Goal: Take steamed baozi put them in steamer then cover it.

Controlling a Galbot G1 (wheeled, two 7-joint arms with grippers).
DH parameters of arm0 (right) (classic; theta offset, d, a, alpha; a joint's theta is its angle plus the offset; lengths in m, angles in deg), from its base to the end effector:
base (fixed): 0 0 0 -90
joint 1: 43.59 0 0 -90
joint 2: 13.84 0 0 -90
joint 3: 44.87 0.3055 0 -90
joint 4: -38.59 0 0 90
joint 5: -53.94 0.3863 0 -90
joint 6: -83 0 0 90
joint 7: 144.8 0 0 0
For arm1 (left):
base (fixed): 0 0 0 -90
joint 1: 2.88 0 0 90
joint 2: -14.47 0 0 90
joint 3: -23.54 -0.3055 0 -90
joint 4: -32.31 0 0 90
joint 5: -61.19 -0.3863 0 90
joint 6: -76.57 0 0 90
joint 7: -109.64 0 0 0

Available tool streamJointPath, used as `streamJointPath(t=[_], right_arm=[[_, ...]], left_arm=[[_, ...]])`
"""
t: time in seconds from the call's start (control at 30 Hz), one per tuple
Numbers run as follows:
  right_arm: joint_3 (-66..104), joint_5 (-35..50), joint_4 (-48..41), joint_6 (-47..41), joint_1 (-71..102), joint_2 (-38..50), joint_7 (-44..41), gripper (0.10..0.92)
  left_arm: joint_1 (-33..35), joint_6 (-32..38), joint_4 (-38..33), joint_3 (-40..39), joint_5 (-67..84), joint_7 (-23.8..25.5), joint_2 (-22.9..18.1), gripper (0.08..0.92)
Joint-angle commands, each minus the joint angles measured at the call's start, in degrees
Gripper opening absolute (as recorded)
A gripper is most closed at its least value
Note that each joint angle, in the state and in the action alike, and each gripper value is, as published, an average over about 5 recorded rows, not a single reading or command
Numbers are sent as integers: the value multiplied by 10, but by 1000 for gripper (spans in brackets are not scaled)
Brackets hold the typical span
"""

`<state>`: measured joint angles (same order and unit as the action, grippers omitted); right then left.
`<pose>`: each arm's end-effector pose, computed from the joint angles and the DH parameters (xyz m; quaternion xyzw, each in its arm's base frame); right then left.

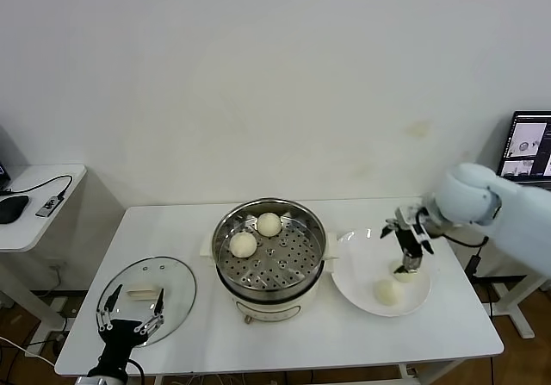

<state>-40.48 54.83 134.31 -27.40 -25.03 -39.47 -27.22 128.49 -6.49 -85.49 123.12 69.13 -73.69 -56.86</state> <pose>0.4464 -0.0750 -0.1189 0.5072 -0.5378 0.5619 0.3711 0.1864 0.0940 -0.2981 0.0054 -0.9929 -0.1117 0.0409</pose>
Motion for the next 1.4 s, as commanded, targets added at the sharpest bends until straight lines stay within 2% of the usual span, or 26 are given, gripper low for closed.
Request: streamJointPath(t=[0.03,0.53,0.93,1.4], right_arm=[[85,-65,-23,16,157,17,10,823],[91,-84,-119,25,181,-65,28,823],[88,-87,-152,23,181,-113,37,819],[88,-94,-155,15,182,-110,24,659]], left_arm=[[0,-1,2,4,-5,0,-1,823],[-2,-1,9,10,-5,0,-4,823],[-2,1,13,16,-5,0,-4,823],[-3,1,13,14,-5,0,-8,823]])
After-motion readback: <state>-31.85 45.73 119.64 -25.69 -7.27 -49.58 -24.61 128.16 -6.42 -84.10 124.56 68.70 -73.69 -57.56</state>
